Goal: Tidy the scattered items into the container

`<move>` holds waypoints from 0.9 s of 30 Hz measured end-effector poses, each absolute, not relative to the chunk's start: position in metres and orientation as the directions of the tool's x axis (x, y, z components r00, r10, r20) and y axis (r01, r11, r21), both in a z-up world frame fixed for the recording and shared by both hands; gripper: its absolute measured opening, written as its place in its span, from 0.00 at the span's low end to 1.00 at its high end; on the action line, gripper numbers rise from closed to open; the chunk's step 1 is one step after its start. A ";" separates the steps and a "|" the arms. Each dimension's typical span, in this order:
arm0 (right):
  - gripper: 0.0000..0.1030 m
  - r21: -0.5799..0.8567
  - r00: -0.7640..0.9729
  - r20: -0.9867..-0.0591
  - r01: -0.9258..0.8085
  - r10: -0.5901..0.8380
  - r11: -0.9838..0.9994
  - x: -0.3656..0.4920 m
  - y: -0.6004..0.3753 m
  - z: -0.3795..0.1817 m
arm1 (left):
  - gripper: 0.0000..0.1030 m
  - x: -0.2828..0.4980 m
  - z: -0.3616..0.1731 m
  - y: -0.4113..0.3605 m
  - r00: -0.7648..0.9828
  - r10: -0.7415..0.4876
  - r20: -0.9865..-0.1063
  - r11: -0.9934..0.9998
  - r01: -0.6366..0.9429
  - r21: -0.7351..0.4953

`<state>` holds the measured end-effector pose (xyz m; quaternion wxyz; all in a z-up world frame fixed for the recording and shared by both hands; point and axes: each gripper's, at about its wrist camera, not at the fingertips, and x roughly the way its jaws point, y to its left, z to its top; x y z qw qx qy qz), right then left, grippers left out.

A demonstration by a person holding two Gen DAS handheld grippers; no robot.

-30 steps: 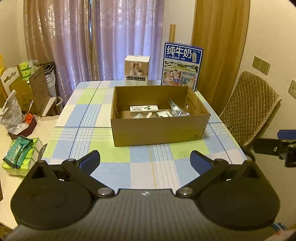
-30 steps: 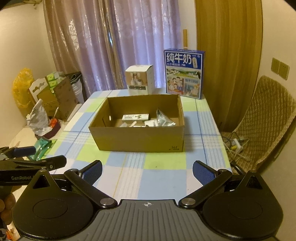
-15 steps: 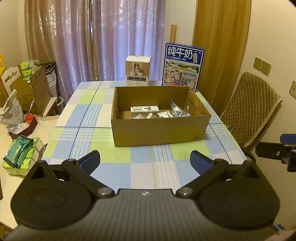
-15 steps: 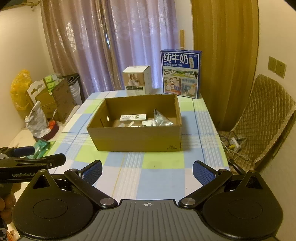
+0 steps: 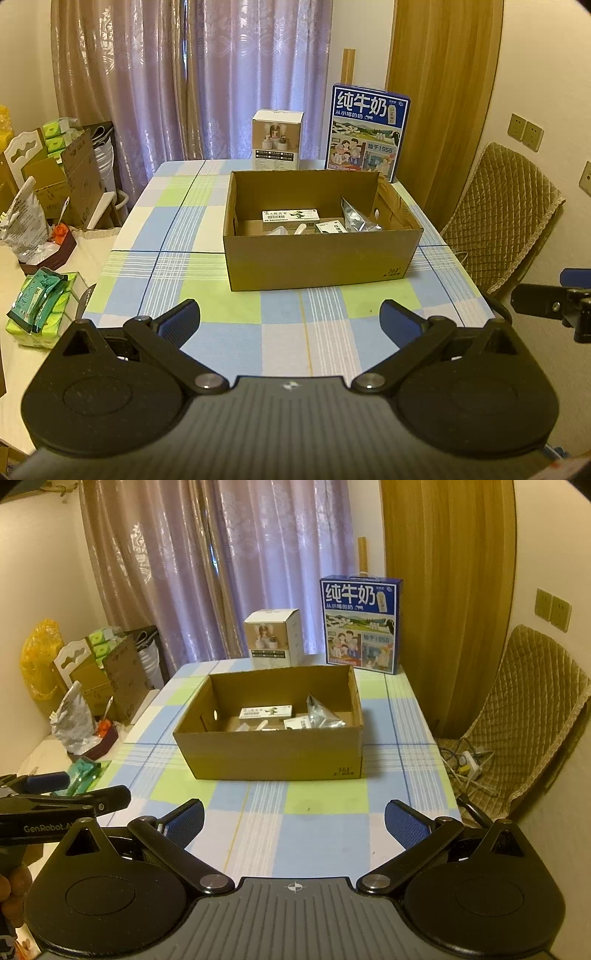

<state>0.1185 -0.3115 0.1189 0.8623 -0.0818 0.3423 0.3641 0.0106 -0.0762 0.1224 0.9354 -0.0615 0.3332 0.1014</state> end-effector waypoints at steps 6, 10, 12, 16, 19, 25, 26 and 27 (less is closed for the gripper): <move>0.98 0.110 0.501 -0.650 -0.681 0.571 0.724 0.119 -0.312 0.118 | 0.99 0.011 0.123 -0.077 0.758 0.152 -0.635 0.972 -0.232 -0.045; 0.98 0.111 0.501 -0.651 -0.680 0.570 0.724 0.119 -0.313 0.118 | 0.99 0.011 0.123 -0.077 0.758 0.154 -0.634 0.971 -0.234 -0.044; 0.98 0.112 0.501 -0.651 -0.680 0.570 0.725 0.120 -0.314 0.117 | 0.99 0.012 0.123 -0.078 0.758 0.154 -0.634 0.971 -0.234 -0.044; 0.98 0.110 0.503 -0.651 -0.678 0.568 0.726 0.120 -0.314 0.116 | 0.99 0.013 0.124 -0.079 0.757 0.155 -0.634 0.971 -0.235 -0.044; 0.98 0.110 0.502 -0.653 -0.678 0.567 0.727 0.120 -0.314 0.116 | 0.99 0.014 0.124 -0.080 0.756 0.153 -0.636 0.972 -0.232 -0.042; 0.98 0.109 0.502 -0.655 -0.678 0.566 0.727 0.120 -0.315 0.114 | 0.99 0.013 0.124 -0.079 0.767 0.144 -0.625 0.972 -0.228 -0.056; 0.98 0.109 0.502 -0.655 -0.677 0.565 0.728 0.120 -0.316 0.114 | 0.99 0.012 0.124 -0.079 0.770 0.150 -0.620 0.972 -0.231 -0.052; 0.98 0.108 0.503 -0.655 -0.676 0.564 0.729 0.120 -0.316 0.113 | 0.99 0.013 0.125 -0.079 0.771 0.153 -0.618 0.972 -0.231 -0.047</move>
